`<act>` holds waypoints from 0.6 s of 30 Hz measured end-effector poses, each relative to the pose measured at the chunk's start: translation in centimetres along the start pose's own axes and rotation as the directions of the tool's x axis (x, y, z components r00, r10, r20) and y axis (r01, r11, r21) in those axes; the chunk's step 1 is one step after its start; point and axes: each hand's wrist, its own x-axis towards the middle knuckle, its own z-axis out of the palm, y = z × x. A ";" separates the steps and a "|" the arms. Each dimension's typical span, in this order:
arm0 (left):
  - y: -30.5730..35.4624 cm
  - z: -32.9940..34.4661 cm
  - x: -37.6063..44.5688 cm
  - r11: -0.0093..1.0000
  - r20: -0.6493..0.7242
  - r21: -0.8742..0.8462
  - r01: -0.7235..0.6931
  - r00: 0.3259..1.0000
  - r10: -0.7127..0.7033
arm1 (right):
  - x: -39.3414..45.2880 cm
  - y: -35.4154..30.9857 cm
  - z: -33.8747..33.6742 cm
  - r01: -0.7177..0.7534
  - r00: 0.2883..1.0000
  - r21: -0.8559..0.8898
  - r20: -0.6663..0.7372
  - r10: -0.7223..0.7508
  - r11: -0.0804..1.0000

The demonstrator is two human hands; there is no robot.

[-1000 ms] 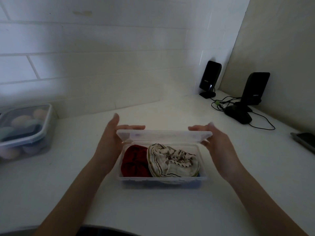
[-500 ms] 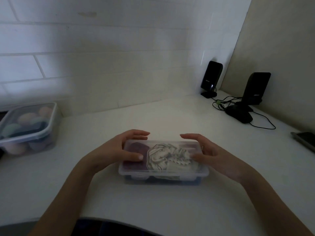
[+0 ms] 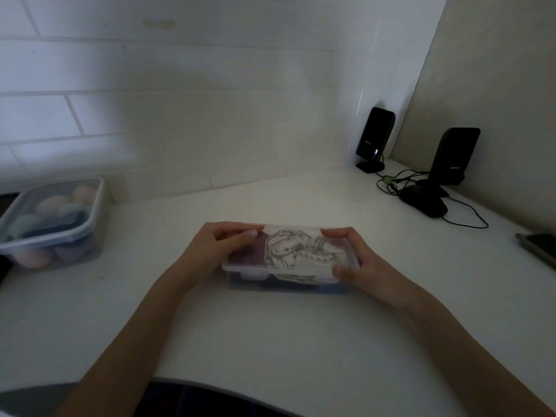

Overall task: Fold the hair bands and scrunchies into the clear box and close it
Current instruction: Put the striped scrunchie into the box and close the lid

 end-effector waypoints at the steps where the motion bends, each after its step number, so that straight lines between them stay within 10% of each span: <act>1: -0.2 -0.4 -0.2 0.999 0.116 0.040 -0.004 0.993 0.000 | -0.1 0.2 0.1 0.009 1.000 -0.048 0.008 -0.009 0.999; 5: -0.4 -1.7 -0.6 0.987 0.410 0.156 -0.030 0.911 -0.037 | -0.2 0.6 0.4 0.061 0.995 -0.091 -0.070 -0.067 0.994; 18: -0.4 -0.1 -1.6 0.962 0.217 0.249 -0.112 0.974 0.057 | -0.1 1.0 0.2 0.118 0.985 -0.161 -0.105 -0.136 0.980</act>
